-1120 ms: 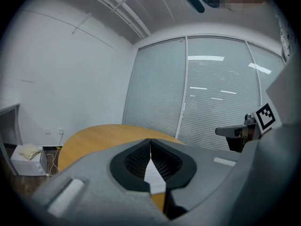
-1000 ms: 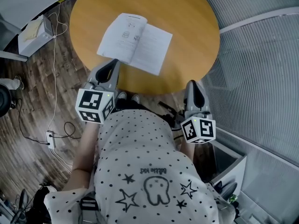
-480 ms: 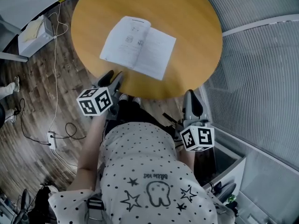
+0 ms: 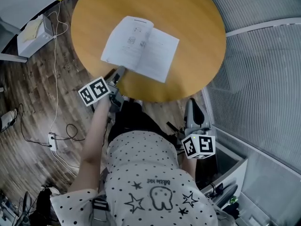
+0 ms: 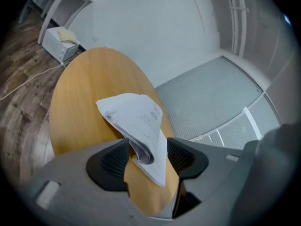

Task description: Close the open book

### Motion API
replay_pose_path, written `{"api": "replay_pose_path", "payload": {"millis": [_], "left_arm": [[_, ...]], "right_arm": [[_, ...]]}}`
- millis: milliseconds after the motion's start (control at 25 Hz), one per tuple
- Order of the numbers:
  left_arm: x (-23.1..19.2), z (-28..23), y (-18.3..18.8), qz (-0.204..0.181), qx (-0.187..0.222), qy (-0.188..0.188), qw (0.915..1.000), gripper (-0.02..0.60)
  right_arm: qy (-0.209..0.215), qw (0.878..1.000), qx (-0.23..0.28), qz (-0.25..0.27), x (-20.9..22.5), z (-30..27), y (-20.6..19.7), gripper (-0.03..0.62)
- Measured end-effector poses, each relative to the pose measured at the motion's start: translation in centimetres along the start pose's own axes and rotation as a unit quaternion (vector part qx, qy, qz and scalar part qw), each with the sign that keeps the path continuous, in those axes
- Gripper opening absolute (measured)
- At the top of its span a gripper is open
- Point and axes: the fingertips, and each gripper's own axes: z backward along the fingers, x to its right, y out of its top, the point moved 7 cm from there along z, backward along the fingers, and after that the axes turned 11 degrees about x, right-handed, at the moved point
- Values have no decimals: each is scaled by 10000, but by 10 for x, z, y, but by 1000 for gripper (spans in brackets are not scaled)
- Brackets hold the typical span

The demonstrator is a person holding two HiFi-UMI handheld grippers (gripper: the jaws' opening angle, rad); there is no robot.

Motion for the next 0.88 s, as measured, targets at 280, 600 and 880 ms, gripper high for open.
{"api": "replay_pose_path", "payload": {"millis": [280, 600, 880], "left_arm": [[-20, -25, -5, 370, -96, 224, 9990, 241], [-32, -46, -6, 639, -41, 341, 9974, 241], [-45, -51, 2, 689, 217, 647, 9953, 241]], "right_arm": [[-82, 9999, -106, -23, 1, 4, -5, 5], [-150, 9998, -125, -29, -1, 2, -7, 5], [-184, 9998, -104, 54, 4, 5, -5, 5]]}}
